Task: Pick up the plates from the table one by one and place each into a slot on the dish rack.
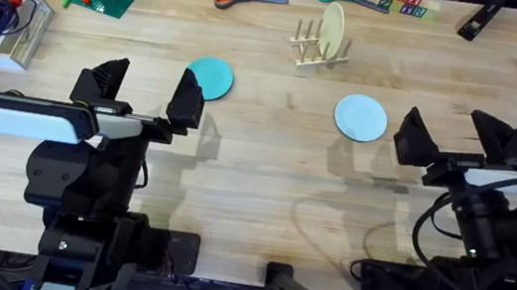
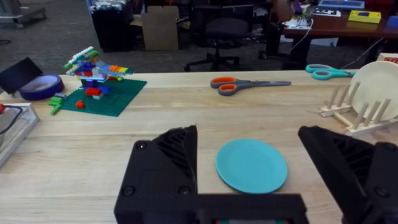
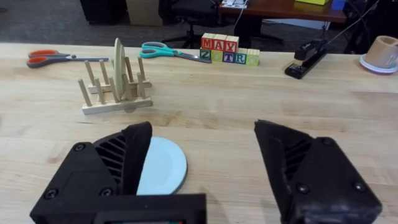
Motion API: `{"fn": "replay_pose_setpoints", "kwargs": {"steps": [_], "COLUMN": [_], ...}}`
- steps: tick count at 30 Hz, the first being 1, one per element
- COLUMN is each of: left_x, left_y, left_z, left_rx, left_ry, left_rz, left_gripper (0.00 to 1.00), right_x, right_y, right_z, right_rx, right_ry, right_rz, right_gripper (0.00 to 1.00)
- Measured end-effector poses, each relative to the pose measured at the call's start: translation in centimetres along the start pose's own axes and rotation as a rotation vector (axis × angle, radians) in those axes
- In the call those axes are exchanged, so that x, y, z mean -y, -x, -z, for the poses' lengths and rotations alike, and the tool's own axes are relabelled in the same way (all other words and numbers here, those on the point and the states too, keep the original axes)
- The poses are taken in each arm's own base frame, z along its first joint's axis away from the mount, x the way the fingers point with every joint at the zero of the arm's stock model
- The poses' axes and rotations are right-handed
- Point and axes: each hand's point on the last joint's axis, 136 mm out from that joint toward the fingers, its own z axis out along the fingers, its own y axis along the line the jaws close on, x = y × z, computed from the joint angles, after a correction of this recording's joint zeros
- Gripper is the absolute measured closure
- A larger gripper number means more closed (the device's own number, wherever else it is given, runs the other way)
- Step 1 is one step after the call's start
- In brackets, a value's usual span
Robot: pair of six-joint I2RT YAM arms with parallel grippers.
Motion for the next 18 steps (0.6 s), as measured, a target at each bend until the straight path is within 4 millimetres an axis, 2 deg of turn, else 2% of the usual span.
{"fn": "replay_pose_setpoints", "kwargs": {"steps": [18], "left_x": [0.00], "left_y": [-0.09], "left_z": [0.00], "left_rx": [-0.004], "left_ry": [0.000], "left_rz": [-0.001], "left_gripper": [0.008], "right_x": [0.00], "right_y": [-0.20], "right_z": [0.01], "right_rx": [-0.009], "right_ry": [0.000], "right_rz": [0.000], "right_gripper": [0.006]}}
